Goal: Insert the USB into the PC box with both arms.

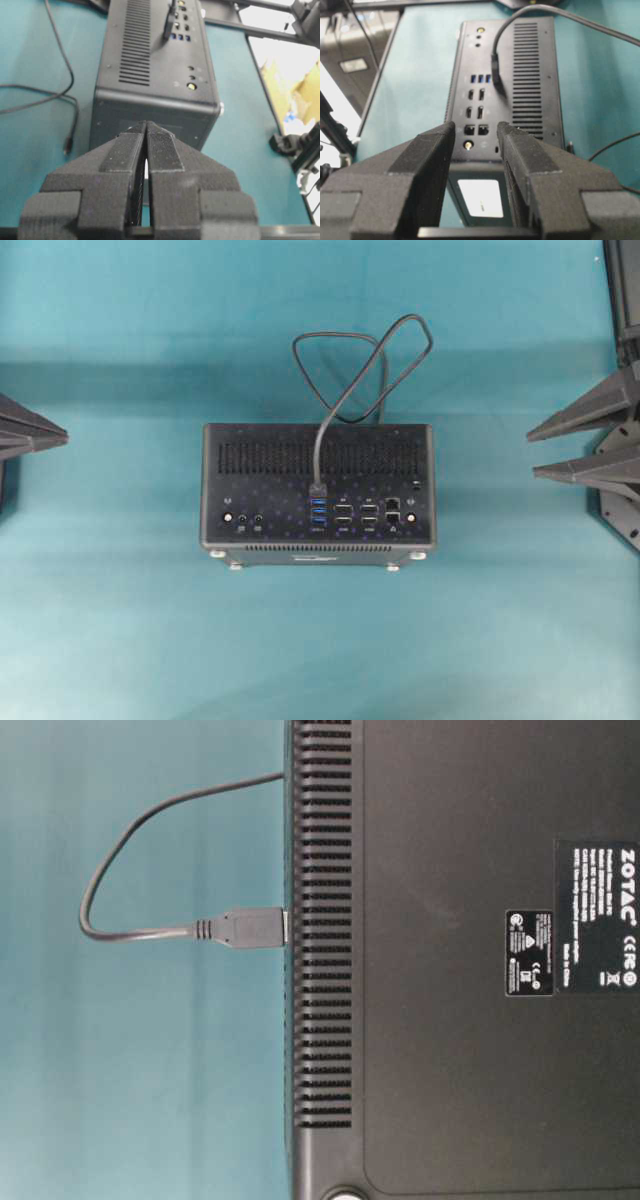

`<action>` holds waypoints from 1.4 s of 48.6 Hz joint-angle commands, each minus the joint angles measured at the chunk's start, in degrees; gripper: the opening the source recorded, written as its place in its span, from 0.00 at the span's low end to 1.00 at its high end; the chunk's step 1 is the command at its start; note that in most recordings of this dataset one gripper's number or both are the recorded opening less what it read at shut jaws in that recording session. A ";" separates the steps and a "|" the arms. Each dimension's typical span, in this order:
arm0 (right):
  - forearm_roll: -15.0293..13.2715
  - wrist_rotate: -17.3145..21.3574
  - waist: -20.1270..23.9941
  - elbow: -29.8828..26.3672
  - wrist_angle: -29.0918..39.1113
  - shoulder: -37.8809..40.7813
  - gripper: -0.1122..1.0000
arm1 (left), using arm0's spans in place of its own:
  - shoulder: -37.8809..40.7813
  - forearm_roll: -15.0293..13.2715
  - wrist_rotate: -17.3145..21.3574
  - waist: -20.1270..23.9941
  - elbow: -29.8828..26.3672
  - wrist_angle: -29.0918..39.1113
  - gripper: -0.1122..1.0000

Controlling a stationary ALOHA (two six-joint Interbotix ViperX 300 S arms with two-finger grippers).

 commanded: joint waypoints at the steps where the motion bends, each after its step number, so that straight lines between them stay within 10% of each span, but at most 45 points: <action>1: 0.35 0.70 0.18 -0.53 -0.53 0.09 0.50 | 0.26 0.18 -0.26 -0.09 -0.53 -0.26 0.10; 68: 0.35 0.35 2.11 -0.09 -0.62 0.70 0.50 | -1.76 0.18 -0.62 -0.09 0.97 -0.53 0.10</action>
